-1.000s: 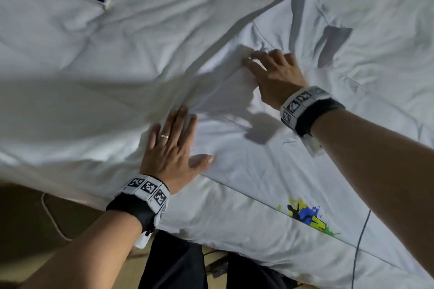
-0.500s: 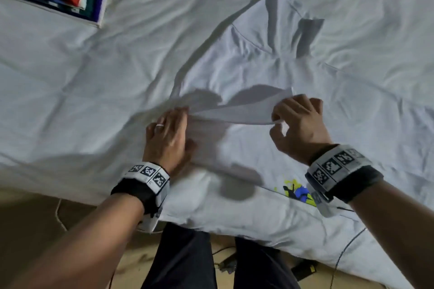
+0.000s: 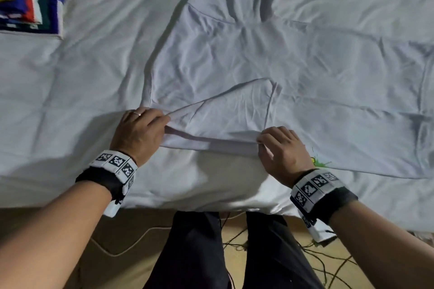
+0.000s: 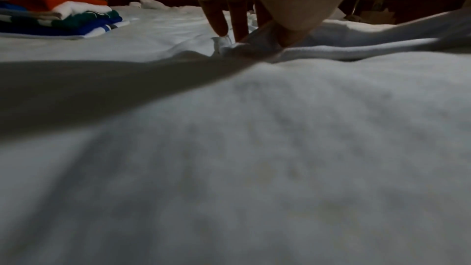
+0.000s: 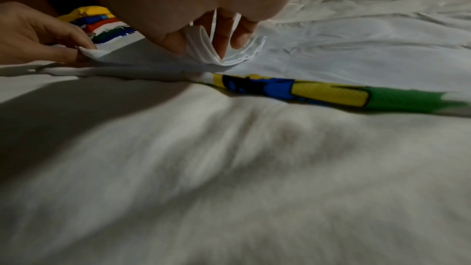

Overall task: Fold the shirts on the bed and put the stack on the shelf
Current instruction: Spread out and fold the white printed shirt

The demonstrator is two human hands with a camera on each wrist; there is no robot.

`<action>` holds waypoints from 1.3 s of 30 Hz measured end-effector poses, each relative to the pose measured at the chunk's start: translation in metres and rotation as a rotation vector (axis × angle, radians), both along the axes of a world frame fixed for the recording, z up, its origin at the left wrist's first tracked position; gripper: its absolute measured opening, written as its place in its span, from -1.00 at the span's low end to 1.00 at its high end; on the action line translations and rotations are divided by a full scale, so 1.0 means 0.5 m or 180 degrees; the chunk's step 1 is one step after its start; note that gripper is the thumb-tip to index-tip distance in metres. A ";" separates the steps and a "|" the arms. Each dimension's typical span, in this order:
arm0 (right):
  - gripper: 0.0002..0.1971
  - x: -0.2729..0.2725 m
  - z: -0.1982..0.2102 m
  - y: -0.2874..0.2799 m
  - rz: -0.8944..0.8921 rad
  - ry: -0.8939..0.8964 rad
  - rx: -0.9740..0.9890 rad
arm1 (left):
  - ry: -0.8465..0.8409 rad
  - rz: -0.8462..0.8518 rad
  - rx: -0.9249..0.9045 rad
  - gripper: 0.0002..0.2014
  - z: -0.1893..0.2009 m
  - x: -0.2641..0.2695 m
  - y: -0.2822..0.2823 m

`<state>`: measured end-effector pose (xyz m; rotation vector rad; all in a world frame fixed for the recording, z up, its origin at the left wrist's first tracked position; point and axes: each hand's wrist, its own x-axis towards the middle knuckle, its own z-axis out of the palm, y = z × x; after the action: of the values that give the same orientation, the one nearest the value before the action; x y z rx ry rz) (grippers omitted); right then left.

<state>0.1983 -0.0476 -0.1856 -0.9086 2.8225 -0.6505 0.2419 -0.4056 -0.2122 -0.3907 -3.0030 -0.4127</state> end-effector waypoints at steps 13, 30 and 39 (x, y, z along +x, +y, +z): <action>-0.87 0.031 -0.015 0.049 0.0149 -0.0055 0.0225 | 0.0234 -0.0560 0.0009 -0.89 -0.001 0.034 -0.014; -0.21 -0.062 -0.043 -0.043 -0.0107 -0.0590 0.1447 | -0.1235 -0.0208 -0.0626 -0.19 -0.022 -0.019 0.139; -0.29 -0.099 -0.009 0.232 -0.0132 -0.0680 0.1733 | -0.1405 -0.0002 -0.0650 -0.20 0.010 -0.055 0.158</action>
<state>0.1487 0.0683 -0.1903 -0.6360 2.6126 0.0326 0.2141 -0.3266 -0.2072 -0.3546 -3.4916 -0.2134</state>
